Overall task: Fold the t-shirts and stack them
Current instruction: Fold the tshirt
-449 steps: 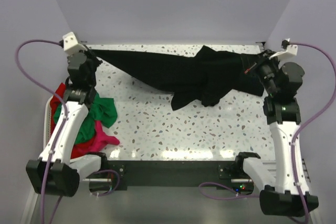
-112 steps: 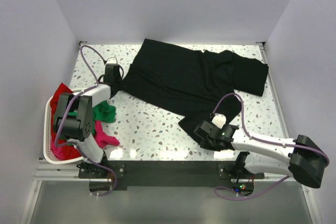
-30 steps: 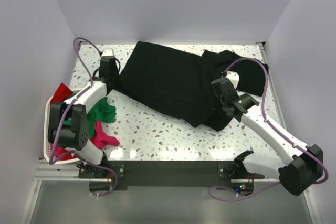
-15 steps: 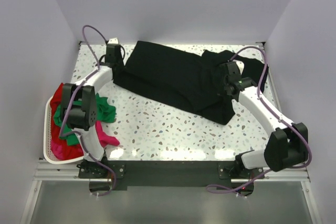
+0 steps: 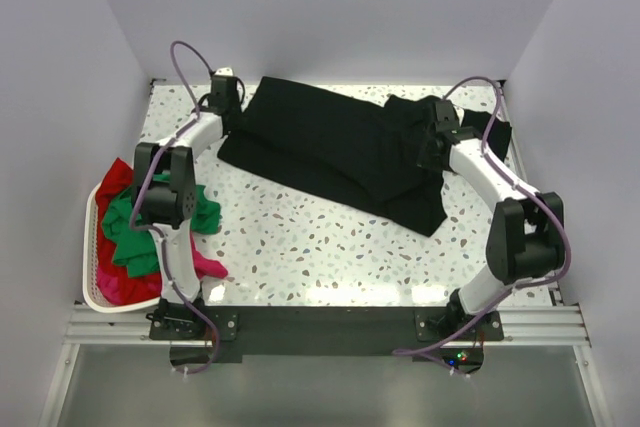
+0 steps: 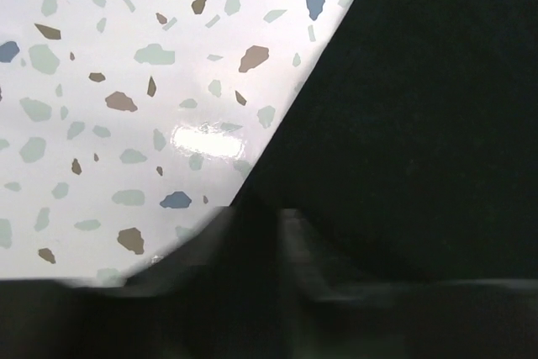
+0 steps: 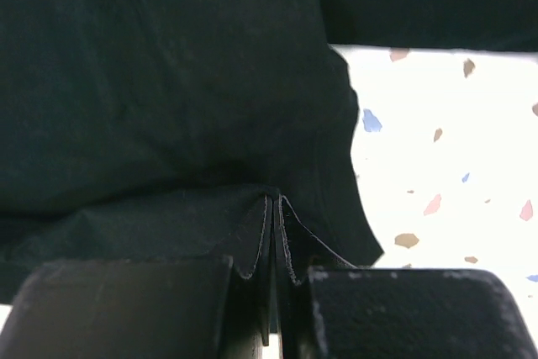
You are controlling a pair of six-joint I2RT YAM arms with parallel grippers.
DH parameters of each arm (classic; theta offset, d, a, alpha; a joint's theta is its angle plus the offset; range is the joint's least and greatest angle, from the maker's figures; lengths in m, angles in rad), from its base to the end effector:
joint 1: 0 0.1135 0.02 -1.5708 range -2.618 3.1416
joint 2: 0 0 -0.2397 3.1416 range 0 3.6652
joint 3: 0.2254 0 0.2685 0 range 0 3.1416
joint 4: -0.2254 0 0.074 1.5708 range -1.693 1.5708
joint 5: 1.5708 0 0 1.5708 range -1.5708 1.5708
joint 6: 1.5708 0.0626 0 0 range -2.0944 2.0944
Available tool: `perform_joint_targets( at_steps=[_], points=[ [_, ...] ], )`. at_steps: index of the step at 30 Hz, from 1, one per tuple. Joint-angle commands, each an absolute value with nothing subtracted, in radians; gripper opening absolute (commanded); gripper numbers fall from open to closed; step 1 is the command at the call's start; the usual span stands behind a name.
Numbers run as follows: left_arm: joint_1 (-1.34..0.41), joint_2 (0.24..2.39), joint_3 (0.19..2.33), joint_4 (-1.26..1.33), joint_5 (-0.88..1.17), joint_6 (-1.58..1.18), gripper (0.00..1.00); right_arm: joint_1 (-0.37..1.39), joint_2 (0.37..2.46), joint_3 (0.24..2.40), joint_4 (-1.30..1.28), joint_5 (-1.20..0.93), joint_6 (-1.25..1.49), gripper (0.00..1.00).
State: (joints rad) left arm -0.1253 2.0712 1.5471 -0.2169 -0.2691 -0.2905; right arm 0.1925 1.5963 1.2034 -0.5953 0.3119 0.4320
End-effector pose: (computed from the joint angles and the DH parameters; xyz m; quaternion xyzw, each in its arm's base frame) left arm 0.4890 -0.0448 0.1541 -0.1287 0.8993 0.0377 0.4162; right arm 0.3613 0.0508 0.1968 0.1573 0.9341 -0.0544 0.3157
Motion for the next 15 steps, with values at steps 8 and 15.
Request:
perform_joint_targets(
  at_steps=[8, 15],
  points=[
    [-0.159, 1.968, 1.465, -0.101, -0.267, -0.299, 0.91, 0.161, 1.616, 1.319, -0.577, 0.206, 0.396, 0.78],
    [-0.181, 1.895, 1.231, 0.055, -0.150, -0.344, 0.93, 0.161, 1.398, 1.039, -0.575, 0.163, 0.405, 0.79]
  ],
)
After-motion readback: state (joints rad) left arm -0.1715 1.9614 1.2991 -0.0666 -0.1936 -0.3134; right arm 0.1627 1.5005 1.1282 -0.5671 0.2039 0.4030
